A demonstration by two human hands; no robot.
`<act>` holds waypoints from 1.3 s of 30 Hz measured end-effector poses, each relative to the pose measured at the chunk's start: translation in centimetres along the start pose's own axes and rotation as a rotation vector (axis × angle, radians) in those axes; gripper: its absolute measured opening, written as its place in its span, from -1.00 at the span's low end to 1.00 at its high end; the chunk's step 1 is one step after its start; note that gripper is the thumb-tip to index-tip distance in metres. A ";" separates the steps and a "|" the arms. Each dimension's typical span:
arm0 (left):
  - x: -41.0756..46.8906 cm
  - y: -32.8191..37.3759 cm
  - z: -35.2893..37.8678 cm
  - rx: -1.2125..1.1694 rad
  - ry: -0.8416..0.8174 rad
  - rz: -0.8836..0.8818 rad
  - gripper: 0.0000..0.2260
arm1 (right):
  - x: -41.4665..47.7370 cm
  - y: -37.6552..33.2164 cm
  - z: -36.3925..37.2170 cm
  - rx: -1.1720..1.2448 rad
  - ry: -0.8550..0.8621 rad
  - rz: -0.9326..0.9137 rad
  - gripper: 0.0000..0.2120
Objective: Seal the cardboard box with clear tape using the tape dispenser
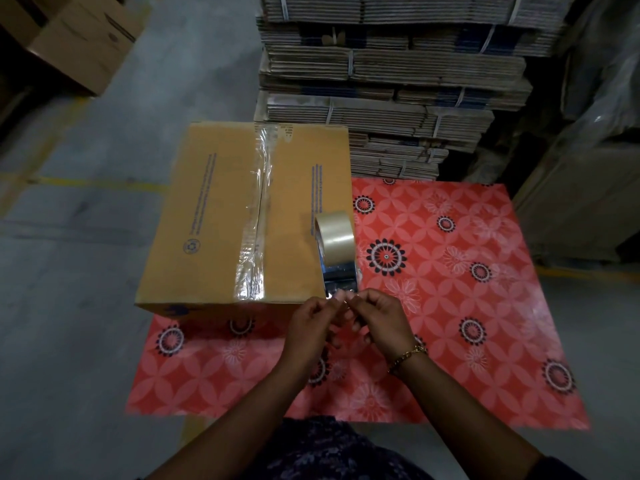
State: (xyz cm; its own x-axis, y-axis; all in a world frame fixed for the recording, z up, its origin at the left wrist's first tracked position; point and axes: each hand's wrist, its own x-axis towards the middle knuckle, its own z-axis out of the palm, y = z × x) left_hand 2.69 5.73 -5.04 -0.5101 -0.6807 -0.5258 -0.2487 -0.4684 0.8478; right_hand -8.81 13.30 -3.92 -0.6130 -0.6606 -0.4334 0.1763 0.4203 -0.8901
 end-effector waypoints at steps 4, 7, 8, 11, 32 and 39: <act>0.2 -0.1 1.2 0.004 0.013 0.024 -0.65 | 0.0 -0.1 0.1 0.012 0.000 0.019 -0.75; 0.2 -0.3 1.5 -0.020 0.014 0.062 -0.71 | -0.2 -0.2 0.2 0.028 0.007 0.044 -0.72; 0.2 -0.3 1.6 -0.021 0.013 0.071 -0.70 | -0.2 -0.2 0.4 0.037 0.010 0.048 -0.70; 0.3 -0.5 1.8 -0.015 0.018 0.092 -0.66 | -0.5 -0.1 1.0 0.017 0.009 0.023 -0.62; 1.0 1.7 -1.4 0.026 -0.291 -0.057 -0.77 | 0.6 -0.6 -0.9 0.017 -0.336 0.122 -0.71; 1.2 1.5 -2.8 0.052 -0.367 -0.081 -0.85 | 0.8 -0.8 -2.3 -0.024 -0.434 0.140 -0.75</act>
State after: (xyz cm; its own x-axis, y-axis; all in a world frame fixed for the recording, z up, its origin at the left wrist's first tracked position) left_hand 3.95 2.61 -4.59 -0.7457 -0.3914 -0.5392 -0.3370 -0.4765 0.8120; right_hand -11.21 13.91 -3.22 -0.2042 -0.7939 -0.5728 0.2135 0.5349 -0.8175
